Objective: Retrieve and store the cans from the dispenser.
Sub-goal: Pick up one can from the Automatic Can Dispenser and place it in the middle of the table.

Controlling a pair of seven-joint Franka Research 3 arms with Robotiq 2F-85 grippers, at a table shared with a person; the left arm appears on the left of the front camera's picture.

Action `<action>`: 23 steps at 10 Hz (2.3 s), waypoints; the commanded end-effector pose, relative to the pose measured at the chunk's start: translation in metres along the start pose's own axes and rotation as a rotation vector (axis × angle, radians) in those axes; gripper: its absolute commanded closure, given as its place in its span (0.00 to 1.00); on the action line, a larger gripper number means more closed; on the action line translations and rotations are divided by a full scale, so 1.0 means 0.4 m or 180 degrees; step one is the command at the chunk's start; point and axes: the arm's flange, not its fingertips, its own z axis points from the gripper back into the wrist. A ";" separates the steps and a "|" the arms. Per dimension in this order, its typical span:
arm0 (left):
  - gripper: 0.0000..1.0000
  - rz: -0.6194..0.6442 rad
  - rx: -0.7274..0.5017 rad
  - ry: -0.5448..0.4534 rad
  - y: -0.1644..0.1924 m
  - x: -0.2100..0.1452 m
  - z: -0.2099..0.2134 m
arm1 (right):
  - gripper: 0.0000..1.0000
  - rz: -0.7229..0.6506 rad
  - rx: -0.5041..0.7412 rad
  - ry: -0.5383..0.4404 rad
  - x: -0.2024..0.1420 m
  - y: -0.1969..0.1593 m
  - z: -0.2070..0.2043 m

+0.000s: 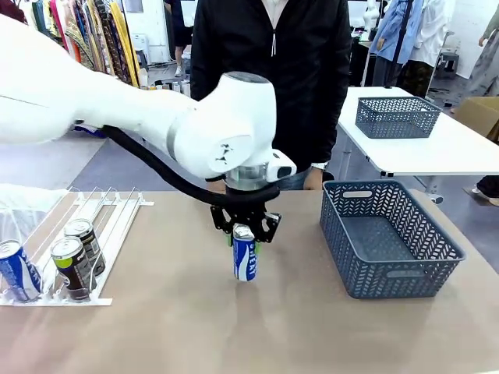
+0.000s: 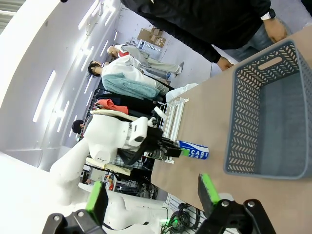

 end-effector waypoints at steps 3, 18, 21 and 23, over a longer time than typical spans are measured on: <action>1.00 -0.0004 0.0111 0.0116 -0.016 0.016 0.009 | 0.00 0.0083 0.0081 -0.0056 0.007 0.003 -0.005; 0.00 0.0649 -0.1677 -0.0284 0.721 -0.393 0.480 | 0.00 0.0083 0.0081 -0.0056 0.007 0.003 -0.005; 0.00 0.0982 -0.2984 -0.0577 1.070 -0.587 0.419 | 0.00 0.0083 0.0081 -0.0056 0.007 0.003 -0.005; 0.00 0.1197 -0.3596 -0.1169 1.193 -0.692 0.322 | 0.00 0.0083 0.0081 -0.0056 0.007 0.003 -0.005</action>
